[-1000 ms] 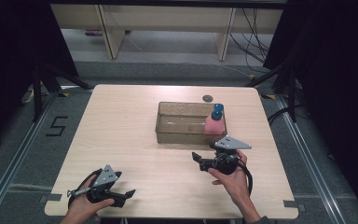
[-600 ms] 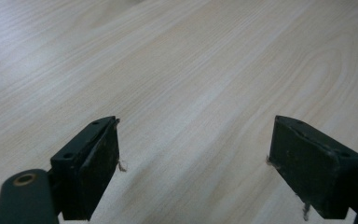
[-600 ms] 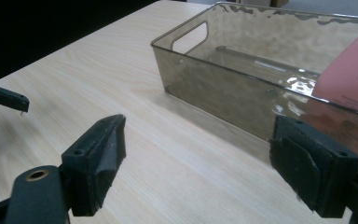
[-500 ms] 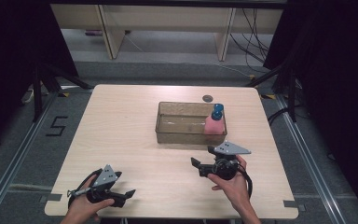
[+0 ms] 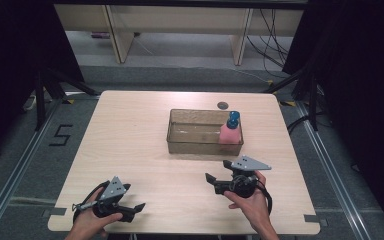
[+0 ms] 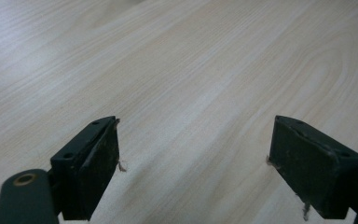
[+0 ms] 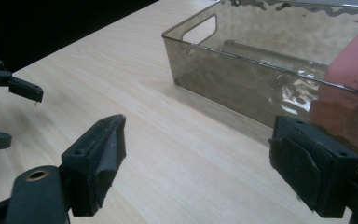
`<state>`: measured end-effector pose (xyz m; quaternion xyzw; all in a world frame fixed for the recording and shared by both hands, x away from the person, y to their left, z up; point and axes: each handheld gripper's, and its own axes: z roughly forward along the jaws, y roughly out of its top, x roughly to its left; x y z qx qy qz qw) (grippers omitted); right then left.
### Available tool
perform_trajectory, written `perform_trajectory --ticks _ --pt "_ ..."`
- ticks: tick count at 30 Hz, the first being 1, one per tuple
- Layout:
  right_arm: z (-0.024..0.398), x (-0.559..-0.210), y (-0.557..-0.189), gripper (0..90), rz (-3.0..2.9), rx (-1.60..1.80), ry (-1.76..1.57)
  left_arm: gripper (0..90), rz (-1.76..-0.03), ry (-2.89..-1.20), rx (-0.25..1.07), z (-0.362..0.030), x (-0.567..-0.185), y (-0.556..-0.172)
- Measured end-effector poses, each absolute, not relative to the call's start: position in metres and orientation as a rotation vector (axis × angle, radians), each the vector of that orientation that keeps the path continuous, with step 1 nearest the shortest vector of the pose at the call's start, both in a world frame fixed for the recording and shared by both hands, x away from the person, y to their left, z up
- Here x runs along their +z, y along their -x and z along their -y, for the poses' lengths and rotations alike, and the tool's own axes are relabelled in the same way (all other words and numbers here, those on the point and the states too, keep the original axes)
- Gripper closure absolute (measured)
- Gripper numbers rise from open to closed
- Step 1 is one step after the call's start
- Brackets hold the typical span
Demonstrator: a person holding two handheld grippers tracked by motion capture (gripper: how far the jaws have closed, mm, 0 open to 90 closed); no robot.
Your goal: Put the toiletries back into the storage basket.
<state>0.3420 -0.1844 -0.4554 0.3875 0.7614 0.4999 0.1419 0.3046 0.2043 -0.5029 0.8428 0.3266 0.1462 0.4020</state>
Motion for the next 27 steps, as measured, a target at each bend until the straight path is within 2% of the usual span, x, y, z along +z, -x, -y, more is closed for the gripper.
perform_trajectory --ticks 27 --pt "0.188 -0.469 -0.317 17.5 -2.256 1.415 -1.127 15.4 -0.81 -2.152 0.386 -0.205 -0.503 -0.306"
